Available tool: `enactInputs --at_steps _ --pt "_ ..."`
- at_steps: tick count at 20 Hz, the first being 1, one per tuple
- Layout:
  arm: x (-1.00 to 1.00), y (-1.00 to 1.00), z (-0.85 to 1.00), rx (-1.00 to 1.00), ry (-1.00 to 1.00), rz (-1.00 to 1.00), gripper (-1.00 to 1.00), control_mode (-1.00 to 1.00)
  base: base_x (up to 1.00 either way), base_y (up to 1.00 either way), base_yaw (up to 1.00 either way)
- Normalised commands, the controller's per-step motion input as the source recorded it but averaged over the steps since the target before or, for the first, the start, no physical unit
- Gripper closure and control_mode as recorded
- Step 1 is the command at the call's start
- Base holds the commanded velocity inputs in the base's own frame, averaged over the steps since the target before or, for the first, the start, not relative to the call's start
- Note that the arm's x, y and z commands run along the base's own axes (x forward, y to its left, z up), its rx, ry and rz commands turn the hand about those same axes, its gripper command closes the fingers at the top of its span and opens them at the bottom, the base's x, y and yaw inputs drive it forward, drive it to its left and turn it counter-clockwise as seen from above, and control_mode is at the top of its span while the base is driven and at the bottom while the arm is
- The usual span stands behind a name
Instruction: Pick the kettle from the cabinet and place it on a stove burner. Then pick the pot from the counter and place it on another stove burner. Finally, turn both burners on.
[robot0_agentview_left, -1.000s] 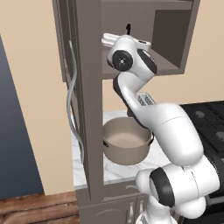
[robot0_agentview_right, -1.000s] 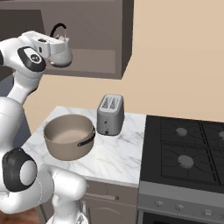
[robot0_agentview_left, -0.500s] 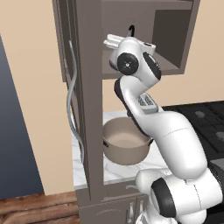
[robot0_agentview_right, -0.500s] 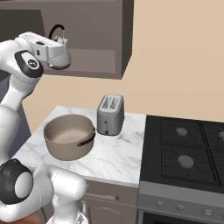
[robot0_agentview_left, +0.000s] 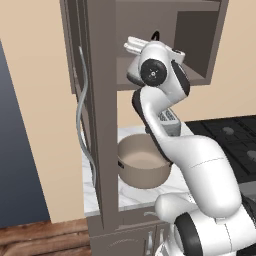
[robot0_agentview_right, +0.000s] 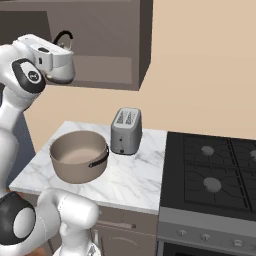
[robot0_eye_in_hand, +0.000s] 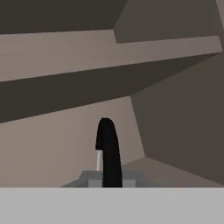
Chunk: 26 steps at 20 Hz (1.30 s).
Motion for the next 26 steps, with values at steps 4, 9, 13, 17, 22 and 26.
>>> enactInputs --at_steps 4,9,13,17,22,26 --pt "-0.34 -0.04 0.03 0.05 0.00 -0.01 1.00 -1.00 0.00 0.00 0.00" --pt "-0.47 -0.05 0.05 0.04 0.00 -0.04 1.00 -1.00 0.00 0.00 0.00" --pt "-0.55 -0.11 0.03 0.05 -0.01 -0.05 1.00 -1.00 0.00 0.00 0.00" --pt "-0.41 -0.20 0.00 0.08 0.00 -0.04 1.00 -1.00 0.00 0.00 0.00" --pt "-0.23 -0.32 0.00 0.09 0.00 0.00 1.00 -1.00 0.00 0.00 0.00" --pt "-0.24 -0.25 0.00 0.07 0.00 0.00 1.00 -1.00 0.00 0.00 0.00"
